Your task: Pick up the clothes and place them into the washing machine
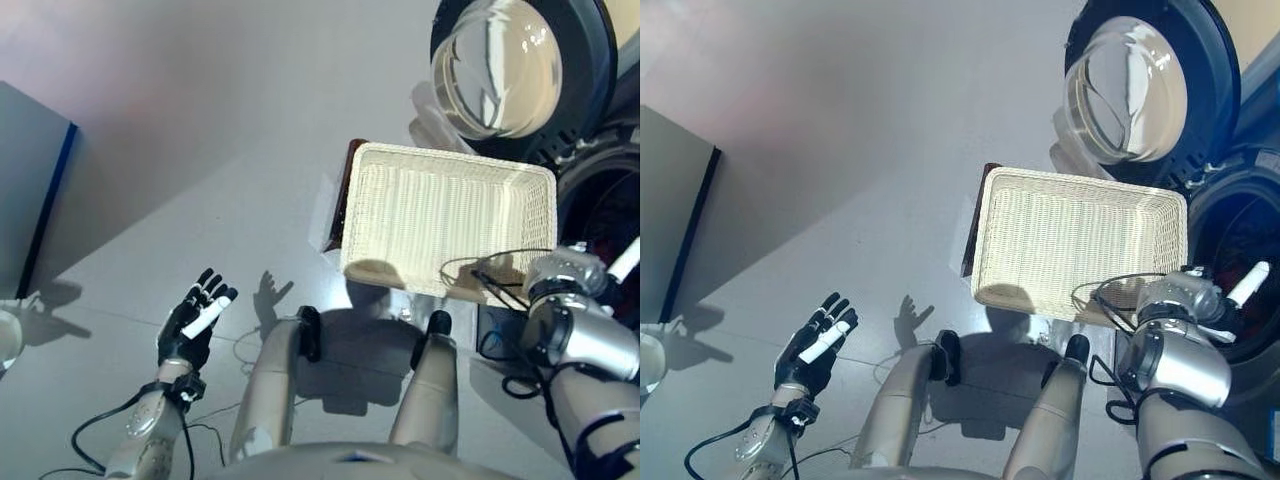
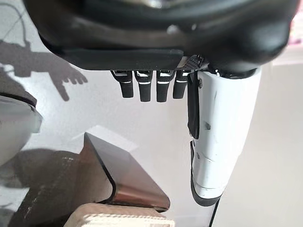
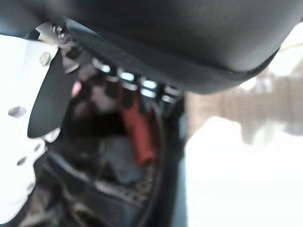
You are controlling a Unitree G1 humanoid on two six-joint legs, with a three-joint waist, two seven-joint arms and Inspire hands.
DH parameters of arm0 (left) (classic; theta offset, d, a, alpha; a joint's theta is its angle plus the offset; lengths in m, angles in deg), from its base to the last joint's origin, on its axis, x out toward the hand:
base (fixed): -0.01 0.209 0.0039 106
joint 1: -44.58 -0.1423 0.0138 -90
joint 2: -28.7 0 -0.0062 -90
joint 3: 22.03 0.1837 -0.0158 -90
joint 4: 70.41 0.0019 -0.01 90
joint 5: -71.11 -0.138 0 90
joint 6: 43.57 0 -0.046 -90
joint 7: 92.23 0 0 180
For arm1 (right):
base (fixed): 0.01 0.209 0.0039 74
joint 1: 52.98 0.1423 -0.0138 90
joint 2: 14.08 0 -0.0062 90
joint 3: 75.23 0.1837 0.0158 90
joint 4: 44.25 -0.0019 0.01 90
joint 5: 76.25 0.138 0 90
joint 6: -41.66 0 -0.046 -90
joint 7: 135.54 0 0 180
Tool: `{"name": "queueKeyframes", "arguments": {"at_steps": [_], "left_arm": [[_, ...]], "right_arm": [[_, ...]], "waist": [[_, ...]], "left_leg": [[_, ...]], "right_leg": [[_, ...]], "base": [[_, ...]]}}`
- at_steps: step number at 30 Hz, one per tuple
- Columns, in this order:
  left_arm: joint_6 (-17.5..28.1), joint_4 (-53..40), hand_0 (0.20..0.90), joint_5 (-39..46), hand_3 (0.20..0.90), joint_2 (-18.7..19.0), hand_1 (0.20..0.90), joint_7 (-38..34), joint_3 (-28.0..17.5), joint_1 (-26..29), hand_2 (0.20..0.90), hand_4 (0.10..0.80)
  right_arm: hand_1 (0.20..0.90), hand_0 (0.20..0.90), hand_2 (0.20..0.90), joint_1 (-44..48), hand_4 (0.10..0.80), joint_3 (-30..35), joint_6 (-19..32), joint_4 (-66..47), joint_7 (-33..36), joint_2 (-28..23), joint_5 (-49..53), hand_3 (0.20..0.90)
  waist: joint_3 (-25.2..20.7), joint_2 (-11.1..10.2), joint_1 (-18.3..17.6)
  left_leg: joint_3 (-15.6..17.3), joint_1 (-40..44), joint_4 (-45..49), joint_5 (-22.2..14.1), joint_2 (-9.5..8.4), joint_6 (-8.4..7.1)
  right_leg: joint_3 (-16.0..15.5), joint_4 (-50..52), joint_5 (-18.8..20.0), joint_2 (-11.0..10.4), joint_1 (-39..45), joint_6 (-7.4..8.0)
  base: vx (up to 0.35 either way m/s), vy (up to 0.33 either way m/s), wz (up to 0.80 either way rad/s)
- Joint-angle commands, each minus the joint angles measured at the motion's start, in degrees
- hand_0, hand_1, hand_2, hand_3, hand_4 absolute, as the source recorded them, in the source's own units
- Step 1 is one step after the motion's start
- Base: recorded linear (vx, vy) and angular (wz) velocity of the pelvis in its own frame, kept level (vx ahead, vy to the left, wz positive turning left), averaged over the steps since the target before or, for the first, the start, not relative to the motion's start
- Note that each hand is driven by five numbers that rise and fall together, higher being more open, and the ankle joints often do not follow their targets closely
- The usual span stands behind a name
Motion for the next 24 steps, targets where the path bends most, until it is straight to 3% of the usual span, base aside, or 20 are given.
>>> {"name": "queueKeyframes", "arguments": {"at_steps": [1,13,19,24], "left_arm": [[3.94,-2.26,0.900,-2.16,0.900,1.89,0.900,1.76,-5.02,1.83,0.900,0.800],[3.65,2.25,0.900,-3.38,0.900,-2.79,0.900,3.97,-7.42,3.02,0.900,0.800],[3.16,6.13,0.900,-6.73,0.900,-4.41,0.900,4.50,-7.75,4.23,0.900,0.800],[3.38,9.11,0.900,-10.55,0.900,-6.01,0.900,4.48,-9.26,5.96,0.900,0.800]], "right_arm": [[0.900,0.900,0.900,-0.62,0.800,-1.86,0.80,-0.72,-3.56,-2.12,-3.21,0.900],[0.900,0.900,0.900,-12.57,0.800,-9.88,-7.88,-0.68,-9.25,7.37,-16.41,0.900],[0.900,0.900,0.900,-17.06,0.800,-18.28,-13.06,-0.93,-10.79,8.77,-30.20,0.900],[0.900,0.900,0.900,-23.02,0.800,-24.98,-13.08,-8.69,-15.84,11.70,-35.00,0.900]], "waist": [[0.61,-1.34,1.59],[-1.55,-7.10,1.20],[-3.51,-9.27,0.79],[-5.48,-10.52,-0.60]], "left_leg": [[-3.80,2.75,-10.44,7.36,1.48,-6.40],[-4.63,19.44,-29.84,14.68,2.01,-7.49],[-4.82,26.35,-34.56,16.10,3.76,-8.41],[-3.97,31.22,-37.72,16.88,5.22,-8.79]], "right_leg": [[-1.29,-0.14,-0.80,-0.43,4.36,-1.95],[-8.11,-23.14,8.59,0.46,24.12,-0.39],[-9.80,-28.05,9.80,2.21,30.68,-0.31],[-9.72,-29.44,9.80,3.65,33.57,-0.49]], "base": [[0.097,-0.037,0.03],[0.112,-0.049,0.03],[0.117,-0.055,0.00],[0.110,-0.017,-0.04]]}}
